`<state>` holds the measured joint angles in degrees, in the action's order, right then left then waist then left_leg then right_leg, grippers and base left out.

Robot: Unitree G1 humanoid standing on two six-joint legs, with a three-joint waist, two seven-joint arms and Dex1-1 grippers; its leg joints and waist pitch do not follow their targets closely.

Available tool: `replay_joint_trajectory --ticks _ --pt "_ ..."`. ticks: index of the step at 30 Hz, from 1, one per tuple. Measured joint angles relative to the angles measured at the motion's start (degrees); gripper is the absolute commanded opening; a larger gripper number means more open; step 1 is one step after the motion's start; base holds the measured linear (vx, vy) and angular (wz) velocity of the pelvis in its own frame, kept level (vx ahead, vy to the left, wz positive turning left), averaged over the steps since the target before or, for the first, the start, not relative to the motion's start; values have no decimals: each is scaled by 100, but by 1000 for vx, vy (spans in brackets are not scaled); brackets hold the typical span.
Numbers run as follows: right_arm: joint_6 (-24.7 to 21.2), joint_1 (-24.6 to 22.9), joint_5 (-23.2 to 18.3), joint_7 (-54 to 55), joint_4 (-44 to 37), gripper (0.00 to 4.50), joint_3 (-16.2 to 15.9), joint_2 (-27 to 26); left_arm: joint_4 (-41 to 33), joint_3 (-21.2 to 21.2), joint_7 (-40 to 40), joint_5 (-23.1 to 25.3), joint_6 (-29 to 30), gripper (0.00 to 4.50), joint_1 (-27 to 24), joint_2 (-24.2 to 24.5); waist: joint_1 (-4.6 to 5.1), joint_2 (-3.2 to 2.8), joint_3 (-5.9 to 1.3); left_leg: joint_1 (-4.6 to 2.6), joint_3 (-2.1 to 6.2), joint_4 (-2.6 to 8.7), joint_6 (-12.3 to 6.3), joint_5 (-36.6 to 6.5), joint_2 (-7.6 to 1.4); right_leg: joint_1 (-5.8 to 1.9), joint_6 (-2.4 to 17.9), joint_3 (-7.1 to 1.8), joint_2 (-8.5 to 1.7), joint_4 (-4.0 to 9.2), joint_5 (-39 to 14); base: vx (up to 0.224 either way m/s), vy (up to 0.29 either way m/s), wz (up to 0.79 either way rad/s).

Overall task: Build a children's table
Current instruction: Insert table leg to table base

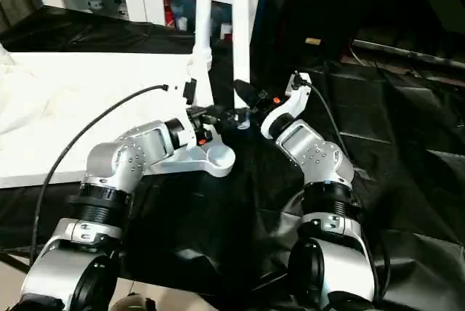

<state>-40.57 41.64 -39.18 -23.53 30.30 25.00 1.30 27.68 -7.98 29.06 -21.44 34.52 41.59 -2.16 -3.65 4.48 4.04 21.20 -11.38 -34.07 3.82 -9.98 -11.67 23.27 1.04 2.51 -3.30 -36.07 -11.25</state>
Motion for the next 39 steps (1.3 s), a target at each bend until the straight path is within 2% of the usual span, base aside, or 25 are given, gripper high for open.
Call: replay_joint_trajectory --ticks 2,4,5,8,14,16,21,25,30,31,35,36,39 --pt "11 -34 -2 -5 -137 130 -44 9 241 -264 -95 -224 -108 450 123 -60 -13 0 0 2 1 1 0 0 1 0 0 0 -1 3 0 0 0 0" --pt "-34 -124 -1 -74 -353 130 -150 16 384 -842 -256 -523 -270 450 347 78 20 4 2 -1 3 3 0 0 0 0 0 1 2 3 0 0 0 0" --pt "-58 -183 2 -75 -367 130 -182 14 378 -994 -264 -611 -326 450 481 184 26 4 2 -2 5 6 2 1 -1 0 0 2 3 3 0 0 0 0" --pt "-160 -386 11 -70 -366 130 -193 4 238 -1198 -249 -760 -443 450 751 444 -1 1 3 0 4 12 3 1 0 0 0 4 2 9 0 0 0 0" --pt "-205 -413 20 -66 -598 130 -378 -100 489 -1225 -169 -917 -443 450 793 252 -89 -1 4 8 2 12 0 0 3 0 0 3 -2 21 1 0 0 0" --pt "-273 -553 -2 -76 -811 130 -461 -132 672 -1185 -166 -913 -441 450 858 199 -115 -1 4 6 2 14 1 0 3 0 0 4 -1 19 1 0 0 0" --pt "-447 -801 -52 -88 -1106 130 -666 -265 994 -808 -119 -681 -329 450 878 124 -86 -10 9 -2 2 19 3 2 3 0 -1 1 0 16 1 0 0 0" --pt "-541 -894 -50 -207 -1388 130 -943 -324 1112 -805 -89 -724 -206 450 879 54 -43 -31 21 -4 3 19 6 3 2 0 -3 1 0 15 5 0 0 0" --pt "-547 -935 -51 -208 -1453 130 -982 -330 1092 -801 143 -823 -138 450 879 98 -57 -33 20 -3 3 19 7 4 3 -2 -3 0 0 17 5 0 0 0" --pt "-547 -954 -51 -204 -1453 130 -982 -331 1085 -794 196 -824 -113 422 879 106 -64 -33 20 -3 3 19 7 3 3 -2 -3 0 0 17 5 0 0 0" --pt "-547 -965 -50 -202 -1453 130 -999 -330 1086 -797 199 -842 -76 410 879 119 -72 -32 20 -4 3 19 7 4 3 -2 -3 1 0 17 5 0 0 0" --pt "-547 -965 -50 -202 -1453 130 -1013 -330 1085 -798 199 -854 -62 388 879 120 -74 -33 20 -3 3 19 7 4 3 -2 -3 1 0 17 5 0 0 0" --pt "-546 -964 -50 -201 -1453 130 -1050 -331 1042 -797 201 -910 15 371 862 140 -74 -32 20 -3 3 19 7 4 3 -2 -3 1 0 17 5 0 0 0"
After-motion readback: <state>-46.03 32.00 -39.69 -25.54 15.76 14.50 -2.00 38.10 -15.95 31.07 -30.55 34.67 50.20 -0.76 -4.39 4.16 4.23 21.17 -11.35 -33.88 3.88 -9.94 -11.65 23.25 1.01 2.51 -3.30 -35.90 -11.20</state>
